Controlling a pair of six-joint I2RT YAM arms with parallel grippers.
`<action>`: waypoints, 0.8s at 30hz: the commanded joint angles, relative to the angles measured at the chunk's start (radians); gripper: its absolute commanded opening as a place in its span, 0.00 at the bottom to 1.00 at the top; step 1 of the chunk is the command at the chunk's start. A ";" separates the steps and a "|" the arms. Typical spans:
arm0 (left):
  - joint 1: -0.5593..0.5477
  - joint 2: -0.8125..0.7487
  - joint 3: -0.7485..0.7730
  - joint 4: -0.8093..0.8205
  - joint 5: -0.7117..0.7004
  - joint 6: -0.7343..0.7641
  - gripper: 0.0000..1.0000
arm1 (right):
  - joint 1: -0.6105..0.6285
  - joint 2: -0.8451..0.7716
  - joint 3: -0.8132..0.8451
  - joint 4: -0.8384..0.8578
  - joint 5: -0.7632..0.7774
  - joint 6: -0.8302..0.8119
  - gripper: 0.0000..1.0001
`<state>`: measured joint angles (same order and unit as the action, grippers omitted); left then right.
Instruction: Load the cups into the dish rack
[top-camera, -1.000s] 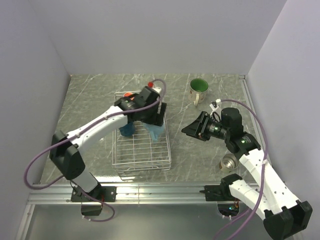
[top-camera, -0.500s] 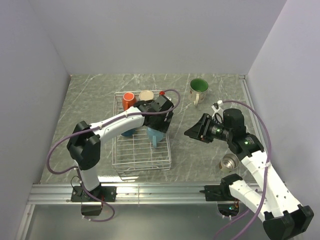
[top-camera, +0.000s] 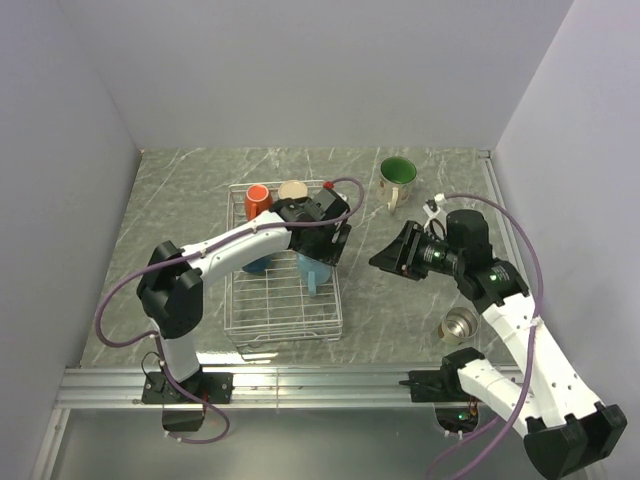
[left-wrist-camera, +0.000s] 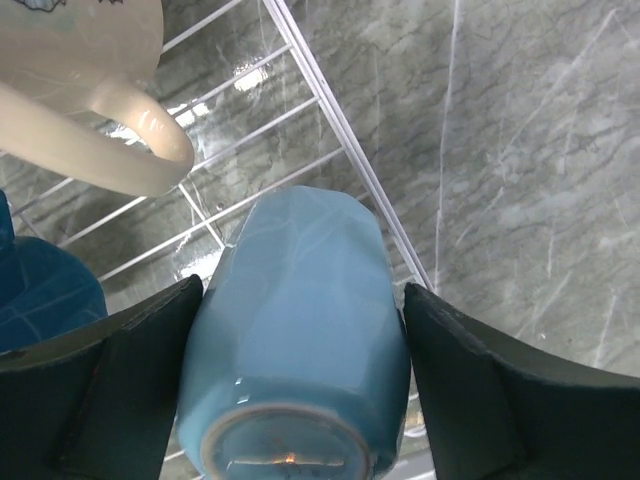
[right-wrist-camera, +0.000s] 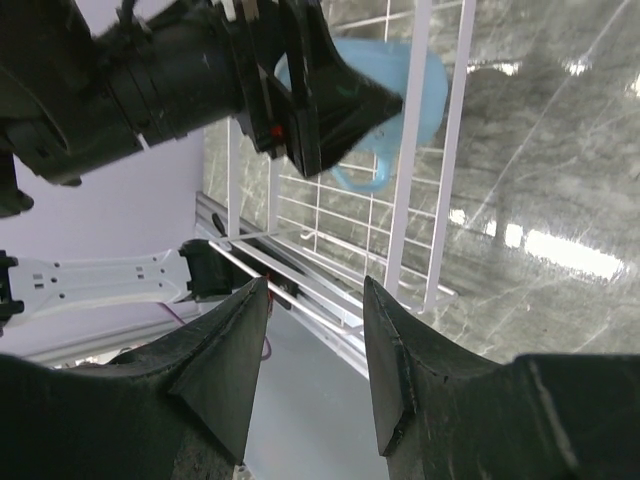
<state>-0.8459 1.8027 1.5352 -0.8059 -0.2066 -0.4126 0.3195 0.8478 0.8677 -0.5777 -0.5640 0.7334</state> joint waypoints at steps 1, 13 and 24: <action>-0.005 -0.040 0.083 -0.022 0.015 -0.009 0.87 | -0.016 0.037 0.091 0.003 0.012 -0.041 0.50; -0.005 -0.212 0.166 -0.121 -0.007 -0.113 0.99 | -0.183 0.270 0.400 -0.131 0.078 -0.203 0.62; -0.005 -0.443 0.093 -0.108 0.039 -0.239 0.99 | -0.273 0.791 0.859 -0.312 0.404 -0.284 0.69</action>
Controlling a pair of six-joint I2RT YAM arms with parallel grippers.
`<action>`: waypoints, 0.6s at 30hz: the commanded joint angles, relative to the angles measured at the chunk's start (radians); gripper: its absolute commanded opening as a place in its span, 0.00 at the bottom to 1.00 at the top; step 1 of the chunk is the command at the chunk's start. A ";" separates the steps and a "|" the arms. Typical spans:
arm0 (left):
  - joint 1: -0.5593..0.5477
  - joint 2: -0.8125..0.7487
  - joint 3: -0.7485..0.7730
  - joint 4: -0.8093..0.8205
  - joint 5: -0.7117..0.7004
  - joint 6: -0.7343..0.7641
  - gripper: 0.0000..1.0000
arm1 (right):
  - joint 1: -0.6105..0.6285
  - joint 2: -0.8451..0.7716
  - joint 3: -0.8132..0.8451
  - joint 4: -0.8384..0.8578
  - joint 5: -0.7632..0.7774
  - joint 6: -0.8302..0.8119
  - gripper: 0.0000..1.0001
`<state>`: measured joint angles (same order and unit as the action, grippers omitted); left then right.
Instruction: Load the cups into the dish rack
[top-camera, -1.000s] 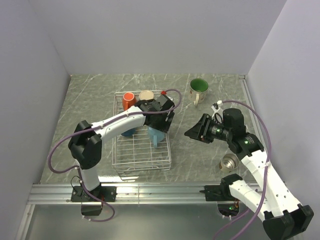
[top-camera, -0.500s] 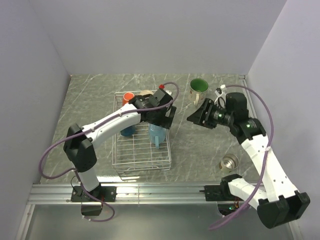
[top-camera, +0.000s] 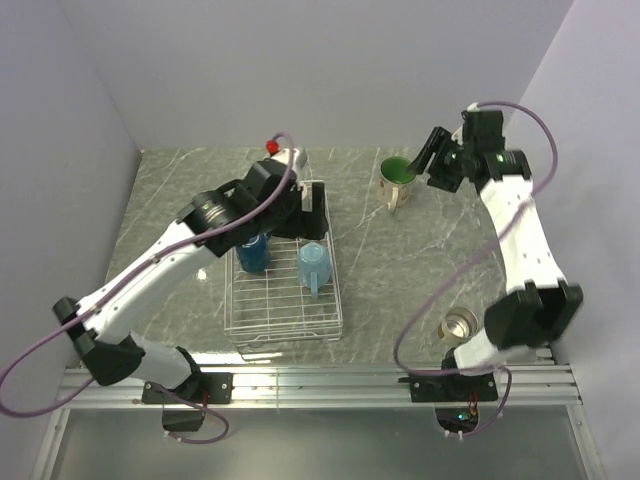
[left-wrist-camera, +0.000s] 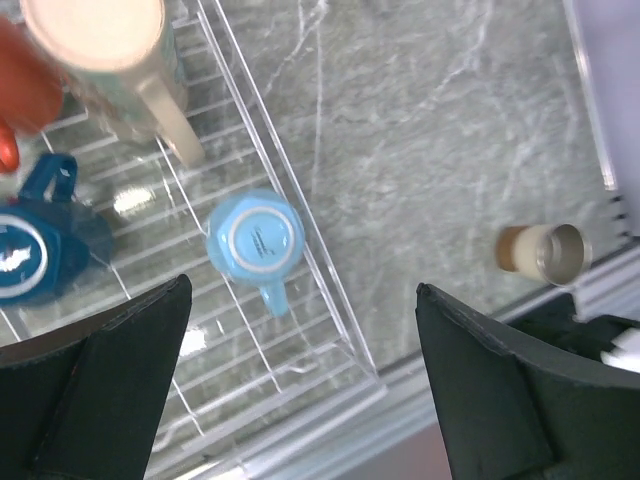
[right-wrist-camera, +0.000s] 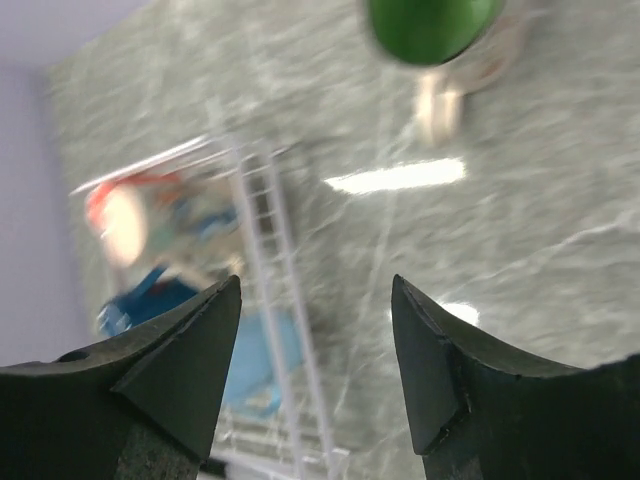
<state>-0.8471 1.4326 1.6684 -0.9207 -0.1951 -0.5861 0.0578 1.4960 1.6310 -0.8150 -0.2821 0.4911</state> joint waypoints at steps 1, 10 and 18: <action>-0.004 -0.095 -0.062 0.017 0.034 -0.090 0.99 | -0.012 0.197 0.206 -0.097 0.148 -0.048 0.69; -0.007 -0.317 -0.272 0.010 0.036 -0.237 0.99 | -0.016 0.697 0.717 -0.308 0.380 -0.094 0.69; -0.007 -0.409 -0.320 -0.040 0.003 -0.342 0.99 | -0.016 0.806 0.648 -0.201 0.357 -0.080 0.68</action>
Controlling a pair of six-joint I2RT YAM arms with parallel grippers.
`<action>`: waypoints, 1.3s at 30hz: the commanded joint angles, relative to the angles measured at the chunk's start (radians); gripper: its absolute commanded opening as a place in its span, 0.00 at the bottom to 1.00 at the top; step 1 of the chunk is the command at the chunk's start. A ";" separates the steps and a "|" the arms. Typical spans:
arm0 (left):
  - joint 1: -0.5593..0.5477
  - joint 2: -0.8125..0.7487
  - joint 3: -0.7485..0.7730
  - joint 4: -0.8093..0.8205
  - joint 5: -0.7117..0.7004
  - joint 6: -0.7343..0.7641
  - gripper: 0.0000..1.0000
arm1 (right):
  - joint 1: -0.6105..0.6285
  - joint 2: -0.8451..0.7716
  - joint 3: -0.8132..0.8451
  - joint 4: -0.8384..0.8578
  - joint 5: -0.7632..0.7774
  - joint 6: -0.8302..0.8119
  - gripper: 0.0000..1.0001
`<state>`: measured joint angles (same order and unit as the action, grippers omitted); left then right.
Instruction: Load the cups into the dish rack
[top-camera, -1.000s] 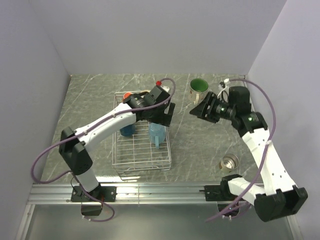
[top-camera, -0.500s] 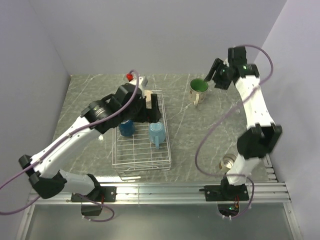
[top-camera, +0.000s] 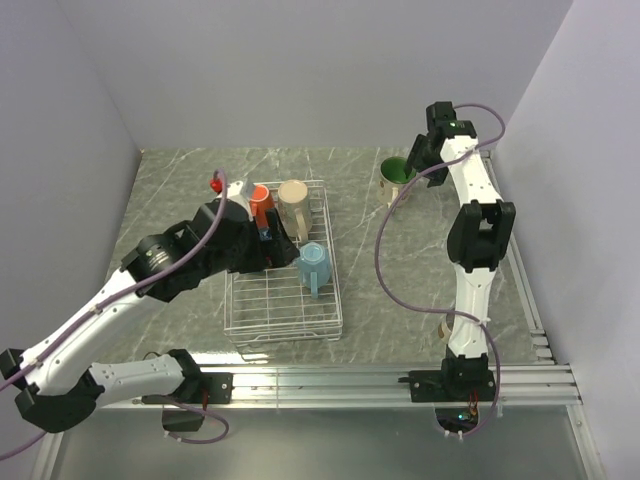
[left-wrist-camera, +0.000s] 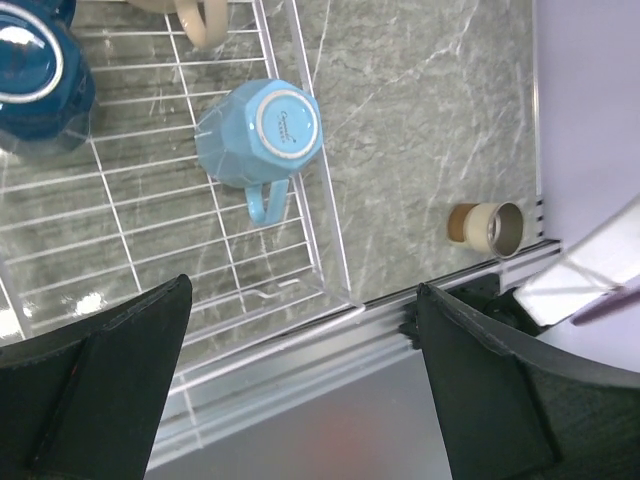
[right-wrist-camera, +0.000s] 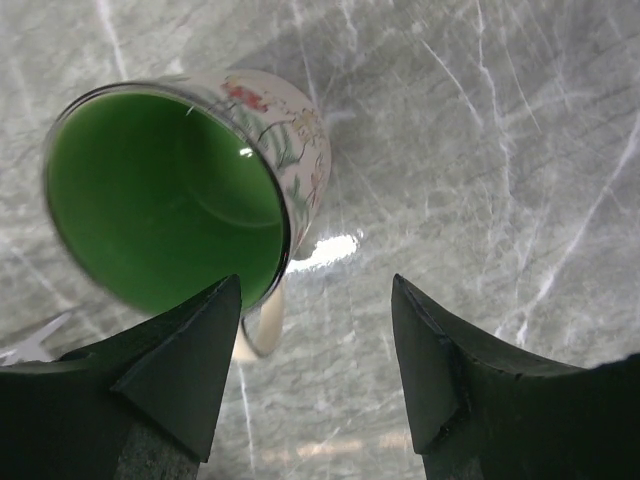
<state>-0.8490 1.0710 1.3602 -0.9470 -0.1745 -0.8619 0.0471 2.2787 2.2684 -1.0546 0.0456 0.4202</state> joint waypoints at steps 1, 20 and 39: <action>-0.007 -0.058 -0.016 -0.016 -0.025 -0.083 0.99 | -0.006 0.034 0.014 0.051 0.016 -0.009 0.68; -0.015 -0.217 -0.047 -0.088 -0.016 -0.141 0.99 | 0.040 -0.004 -0.205 0.151 -0.043 0.075 0.00; -0.013 -0.374 -0.147 0.331 0.119 0.010 0.99 | 0.034 -0.729 -0.579 0.347 -0.510 0.324 0.00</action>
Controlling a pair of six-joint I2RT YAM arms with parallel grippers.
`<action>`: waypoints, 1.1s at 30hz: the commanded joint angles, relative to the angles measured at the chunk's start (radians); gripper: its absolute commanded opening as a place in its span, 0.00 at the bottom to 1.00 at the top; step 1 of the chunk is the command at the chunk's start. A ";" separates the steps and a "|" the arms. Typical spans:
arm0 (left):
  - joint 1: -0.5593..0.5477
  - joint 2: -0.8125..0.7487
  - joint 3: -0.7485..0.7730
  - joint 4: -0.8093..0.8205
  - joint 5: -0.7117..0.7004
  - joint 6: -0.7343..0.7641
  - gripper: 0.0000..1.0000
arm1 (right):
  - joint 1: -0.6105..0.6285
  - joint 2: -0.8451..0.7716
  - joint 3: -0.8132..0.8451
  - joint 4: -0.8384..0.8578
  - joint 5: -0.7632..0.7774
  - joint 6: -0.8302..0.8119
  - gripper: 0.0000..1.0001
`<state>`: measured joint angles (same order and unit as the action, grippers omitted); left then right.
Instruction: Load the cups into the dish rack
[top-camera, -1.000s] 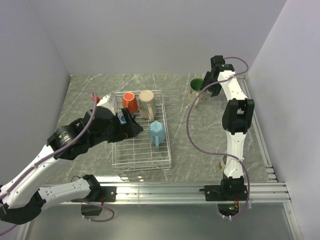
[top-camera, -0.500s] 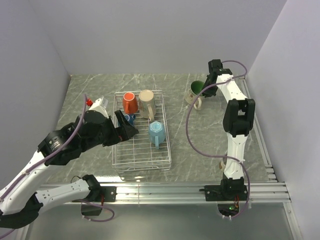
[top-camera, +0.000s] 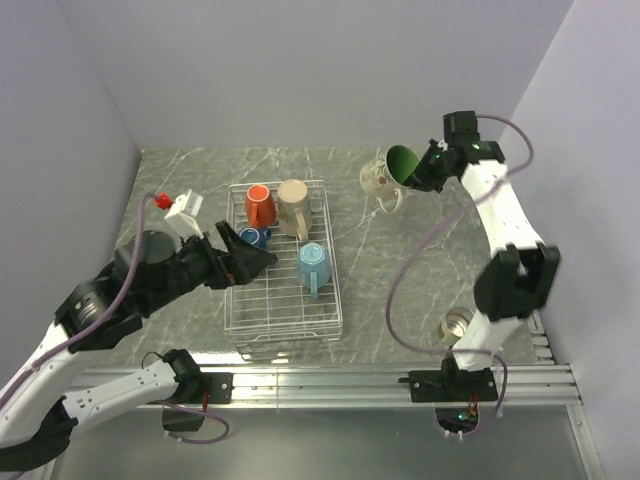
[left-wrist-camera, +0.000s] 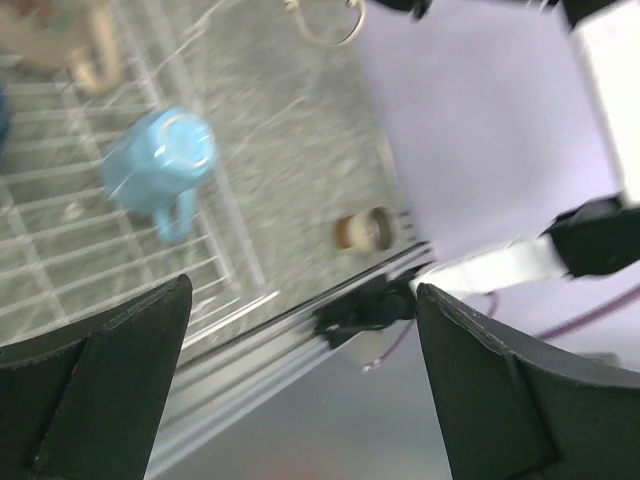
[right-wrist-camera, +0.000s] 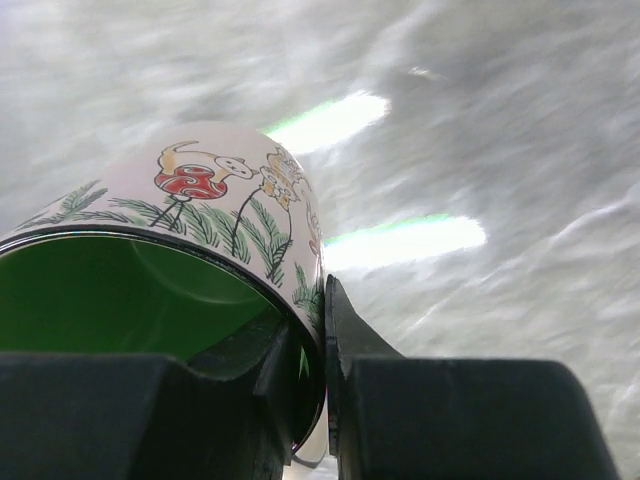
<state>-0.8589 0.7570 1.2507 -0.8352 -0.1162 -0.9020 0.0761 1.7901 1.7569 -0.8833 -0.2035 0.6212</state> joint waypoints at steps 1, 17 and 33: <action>-0.003 -0.065 -0.051 0.258 0.082 0.058 0.99 | 0.005 -0.286 -0.115 0.261 -0.310 0.193 0.00; 0.000 0.215 -0.111 0.769 0.472 0.054 0.99 | 0.063 -0.954 -0.932 1.256 -0.534 1.083 0.00; 0.000 0.370 -0.071 0.941 0.503 0.012 0.98 | 0.073 -1.057 -0.904 1.179 -0.556 1.129 0.00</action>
<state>-0.8589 1.1221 1.1332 0.0277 0.3691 -0.8864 0.1406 0.7704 0.7910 0.1707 -0.7536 1.7061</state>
